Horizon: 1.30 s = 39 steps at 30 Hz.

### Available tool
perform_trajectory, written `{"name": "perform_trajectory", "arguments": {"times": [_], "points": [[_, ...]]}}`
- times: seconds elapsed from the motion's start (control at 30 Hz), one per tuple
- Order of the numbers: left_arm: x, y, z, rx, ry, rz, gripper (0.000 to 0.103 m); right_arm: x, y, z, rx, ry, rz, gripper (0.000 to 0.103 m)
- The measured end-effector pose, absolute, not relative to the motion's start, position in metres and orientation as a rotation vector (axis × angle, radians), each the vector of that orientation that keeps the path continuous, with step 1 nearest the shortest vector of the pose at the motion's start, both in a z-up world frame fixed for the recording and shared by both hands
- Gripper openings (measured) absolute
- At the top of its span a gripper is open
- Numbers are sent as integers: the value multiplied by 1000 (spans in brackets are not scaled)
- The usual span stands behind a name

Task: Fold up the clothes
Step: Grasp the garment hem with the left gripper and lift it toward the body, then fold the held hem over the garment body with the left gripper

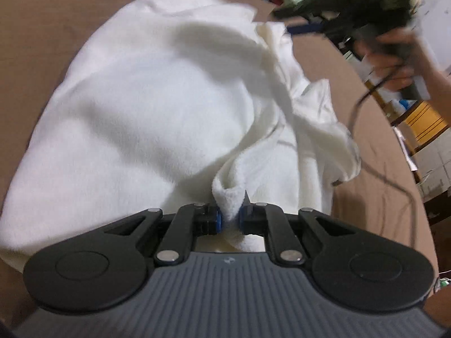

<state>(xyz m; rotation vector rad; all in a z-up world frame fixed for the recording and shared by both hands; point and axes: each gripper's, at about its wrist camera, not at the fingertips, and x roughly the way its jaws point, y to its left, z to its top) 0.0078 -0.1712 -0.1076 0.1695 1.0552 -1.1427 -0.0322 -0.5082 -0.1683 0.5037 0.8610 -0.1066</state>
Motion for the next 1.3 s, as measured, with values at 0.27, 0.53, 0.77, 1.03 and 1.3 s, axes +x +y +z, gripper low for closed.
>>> {"name": "perform_trajectory", "arguments": {"times": [0.27,0.53,0.77,1.03,1.3], "points": [[19,-174,-120,86,1049,-1206,40,9,-583,-217,777,768,-186,71],[35,-180,-140,-23,1082,-1278,25,63,-597,-257,917,745,-245,68],[8,-147,-110,-46,1007,-1387,10,31,-547,-184,518,611,-240,13],[-24,-109,-75,-72,918,-1509,10,-77,-541,-129,423,590,-305,11],[-49,-169,-141,225,1200,-1399,10,-114,-580,-234,489,751,-448,11]]}}
